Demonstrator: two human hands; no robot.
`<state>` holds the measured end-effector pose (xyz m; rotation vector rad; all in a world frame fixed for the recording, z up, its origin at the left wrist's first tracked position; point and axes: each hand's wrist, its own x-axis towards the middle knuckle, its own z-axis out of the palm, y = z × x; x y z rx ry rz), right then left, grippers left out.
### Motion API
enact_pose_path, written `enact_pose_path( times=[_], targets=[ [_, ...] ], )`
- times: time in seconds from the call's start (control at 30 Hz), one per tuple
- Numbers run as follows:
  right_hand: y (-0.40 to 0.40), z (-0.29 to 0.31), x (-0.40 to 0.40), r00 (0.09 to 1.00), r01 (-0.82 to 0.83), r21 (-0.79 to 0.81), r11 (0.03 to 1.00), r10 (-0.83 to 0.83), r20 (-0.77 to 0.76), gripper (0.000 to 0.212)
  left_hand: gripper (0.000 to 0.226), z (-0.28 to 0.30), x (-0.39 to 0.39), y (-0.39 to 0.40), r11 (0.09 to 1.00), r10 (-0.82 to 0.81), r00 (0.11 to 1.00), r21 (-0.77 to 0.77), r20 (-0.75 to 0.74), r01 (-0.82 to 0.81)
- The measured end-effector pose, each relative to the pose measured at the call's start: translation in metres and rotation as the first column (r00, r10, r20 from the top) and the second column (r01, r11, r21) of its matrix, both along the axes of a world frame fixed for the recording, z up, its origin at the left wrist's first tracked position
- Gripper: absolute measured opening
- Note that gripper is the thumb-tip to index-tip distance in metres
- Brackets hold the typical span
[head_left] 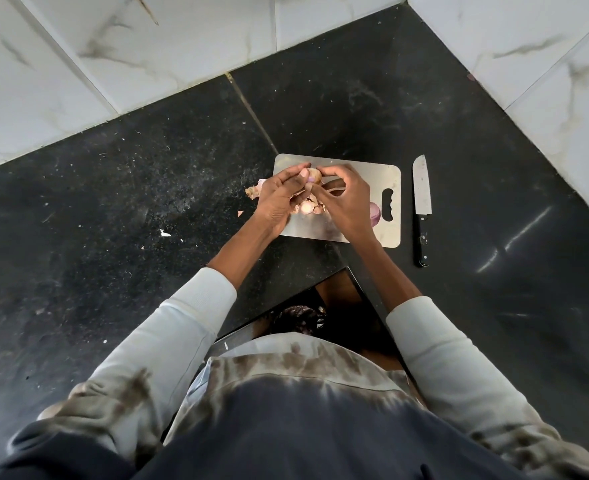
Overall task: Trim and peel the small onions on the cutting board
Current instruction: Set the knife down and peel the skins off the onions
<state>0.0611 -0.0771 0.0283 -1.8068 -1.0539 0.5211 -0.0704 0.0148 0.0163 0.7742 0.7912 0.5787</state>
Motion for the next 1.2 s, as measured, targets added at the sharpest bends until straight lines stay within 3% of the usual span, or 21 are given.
enact_pose_path(
  times=[0.2,0.3,0.43,0.7,1.2],
  targets=[
    [0.0,-0.002,0.007,0.997,-0.077,-0.01,0.997,0.076,-0.003,0.039,0.036,0.002,-0.008,0.004,1.0,-0.001,1.0,0.015,0.025,0.001],
    [0.001,-0.002,0.007,0.997,-0.072,0.005,0.997,0.072,0.028,0.034,0.03,0.003,-0.008,0.003,1.0,0.021,0.999,-0.019,-0.033,-0.022],
    [0.003,-0.002,0.01,0.994,-0.033,-0.01,0.999,0.034,0.101,0.027,0.04,0.001,-0.008,0.003,0.995,0.0,0.993,-0.098,-0.115,-0.011],
    [0.002,0.005,0.013,1.0,-0.018,-0.001,1.0,0.018,-0.018,0.021,0.04,0.014,-0.001,-0.003,0.972,-0.046,0.994,-0.236,-0.104,0.02],
    [-0.004,0.014,0.016,0.994,-0.067,-0.017,0.998,0.068,0.082,0.027,0.036,0.028,0.005,-0.005,0.981,0.071,0.986,-0.167,-0.153,-0.097]
  ],
)
